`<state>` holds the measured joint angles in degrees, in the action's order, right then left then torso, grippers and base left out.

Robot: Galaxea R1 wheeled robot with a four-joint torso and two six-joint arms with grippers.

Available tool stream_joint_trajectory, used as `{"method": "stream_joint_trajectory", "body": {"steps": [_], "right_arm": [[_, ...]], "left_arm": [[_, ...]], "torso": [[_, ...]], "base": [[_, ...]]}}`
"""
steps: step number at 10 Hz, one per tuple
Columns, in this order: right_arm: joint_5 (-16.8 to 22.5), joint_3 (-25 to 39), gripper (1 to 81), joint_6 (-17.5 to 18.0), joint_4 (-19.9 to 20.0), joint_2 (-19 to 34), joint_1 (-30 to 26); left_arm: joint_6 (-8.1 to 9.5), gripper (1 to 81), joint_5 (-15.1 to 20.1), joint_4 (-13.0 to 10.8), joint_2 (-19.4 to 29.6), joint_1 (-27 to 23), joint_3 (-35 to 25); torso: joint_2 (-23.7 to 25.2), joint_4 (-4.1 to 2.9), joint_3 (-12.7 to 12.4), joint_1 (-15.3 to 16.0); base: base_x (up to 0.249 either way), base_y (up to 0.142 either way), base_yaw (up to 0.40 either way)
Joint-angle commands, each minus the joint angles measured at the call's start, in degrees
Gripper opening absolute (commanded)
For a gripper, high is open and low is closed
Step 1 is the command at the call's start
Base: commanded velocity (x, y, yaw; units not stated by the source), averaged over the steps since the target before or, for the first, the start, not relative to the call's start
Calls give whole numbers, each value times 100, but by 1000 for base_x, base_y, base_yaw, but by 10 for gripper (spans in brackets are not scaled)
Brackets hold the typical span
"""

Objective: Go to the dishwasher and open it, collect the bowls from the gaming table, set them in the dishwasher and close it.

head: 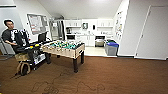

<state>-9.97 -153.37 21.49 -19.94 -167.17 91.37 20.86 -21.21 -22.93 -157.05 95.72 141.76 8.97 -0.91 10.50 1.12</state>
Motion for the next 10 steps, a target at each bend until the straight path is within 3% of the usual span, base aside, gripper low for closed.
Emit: {"method": "stream_joint_trajectory", "body": {"steps": [1,6,10], "right_arm": [[171,1,10,4,-62,85,-254],[171,19,10,-22,-71,76,-237],[171,19,10,-49,-71,67,-254]], "left_arm": [[-12,10,205,-71,121,-128,-17],[-29,10,205,-98,86,-128,-17],[-29,10,205,-106,77,-128,-17]], "torso": [[0,0,0,0],[2,0,0,0],[11,0,-4,-15]], "base": [[0,0,0],[0,0,0],[112,0,0]]}}
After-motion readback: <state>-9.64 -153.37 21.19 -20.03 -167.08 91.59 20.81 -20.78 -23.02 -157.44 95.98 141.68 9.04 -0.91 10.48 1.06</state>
